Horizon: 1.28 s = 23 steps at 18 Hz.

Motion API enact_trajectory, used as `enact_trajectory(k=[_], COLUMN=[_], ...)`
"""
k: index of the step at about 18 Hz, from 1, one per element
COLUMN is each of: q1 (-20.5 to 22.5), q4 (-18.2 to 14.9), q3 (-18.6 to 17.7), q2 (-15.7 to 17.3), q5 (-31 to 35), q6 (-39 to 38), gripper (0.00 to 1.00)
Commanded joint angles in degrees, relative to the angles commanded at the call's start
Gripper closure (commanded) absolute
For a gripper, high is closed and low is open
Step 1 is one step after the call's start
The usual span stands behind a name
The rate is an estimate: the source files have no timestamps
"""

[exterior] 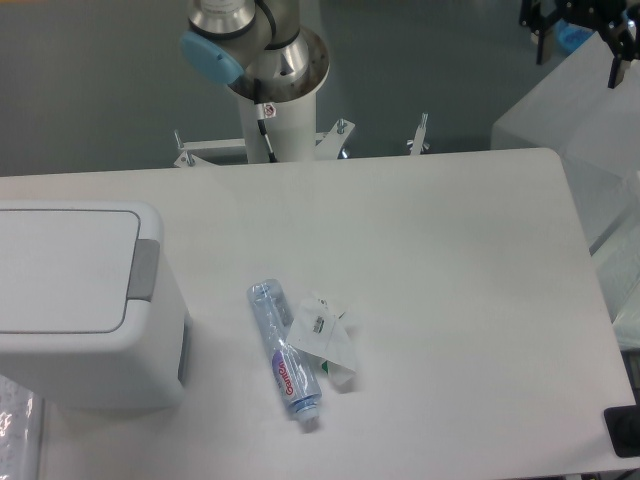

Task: Open the trash can
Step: 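Move the gripper in from the rest position toward the table, then move the open gripper over the white trash can lid edge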

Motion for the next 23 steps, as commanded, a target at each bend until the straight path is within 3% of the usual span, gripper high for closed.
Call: enact_trajectory(k=[5,8,12,18,20,23], q1=[-0.09,-2.27,-7.37,-15.98,-18.36,-20.3], q4=[-0.09,-0.09,-0.09,0.09,3.32,12.1], q3=[0.26,0.35,2.19,2.2,1.67,-1.75], q2=[0.0,0.0,-1.31,-2.55,-2.9,-2.64], q5=[-0.52,-1.05,-1.76,-2.28,-5.25,-7.47], q6=[-1.22,-6.39,-20.17,-40.03,-49.0,-58.6], gripper=[0.0,0.0,0.0,0.0,0.0,0.0])
